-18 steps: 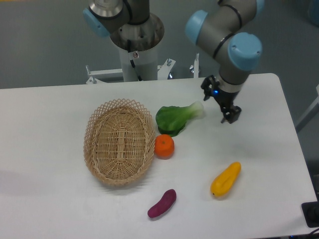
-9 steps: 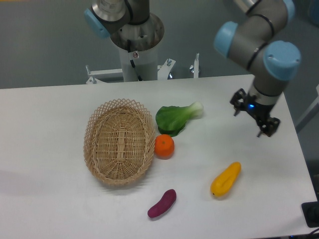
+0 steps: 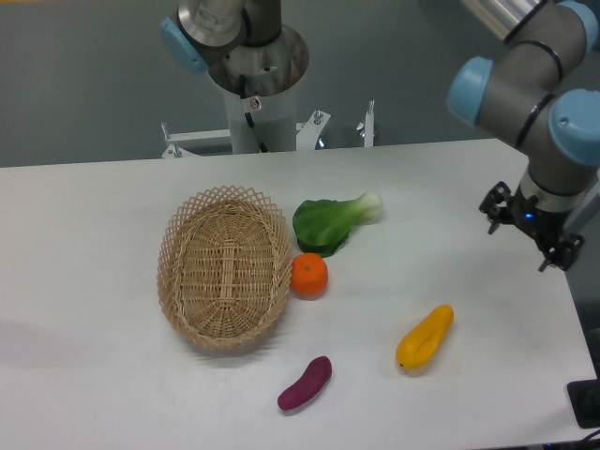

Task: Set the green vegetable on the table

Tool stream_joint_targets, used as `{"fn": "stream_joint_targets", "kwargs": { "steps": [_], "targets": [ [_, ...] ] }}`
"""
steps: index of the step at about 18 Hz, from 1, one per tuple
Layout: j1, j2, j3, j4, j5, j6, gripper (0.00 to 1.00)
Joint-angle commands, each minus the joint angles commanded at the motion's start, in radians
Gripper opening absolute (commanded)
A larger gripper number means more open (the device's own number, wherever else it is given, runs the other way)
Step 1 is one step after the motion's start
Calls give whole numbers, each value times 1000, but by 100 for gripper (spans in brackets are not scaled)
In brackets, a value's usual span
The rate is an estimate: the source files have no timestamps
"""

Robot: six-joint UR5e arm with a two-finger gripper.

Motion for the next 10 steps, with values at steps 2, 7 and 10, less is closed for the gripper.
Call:
{"fn": "stream_joint_targets", "kwargs": {
  "steps": [2,7,10],
  "targets": [
    [2,-2,6,-2,-3,-31,100],
    [2,-6,6,0,-5,-63,100],
    [2,-8,5,0,-6,-63,100]
  ]
}}
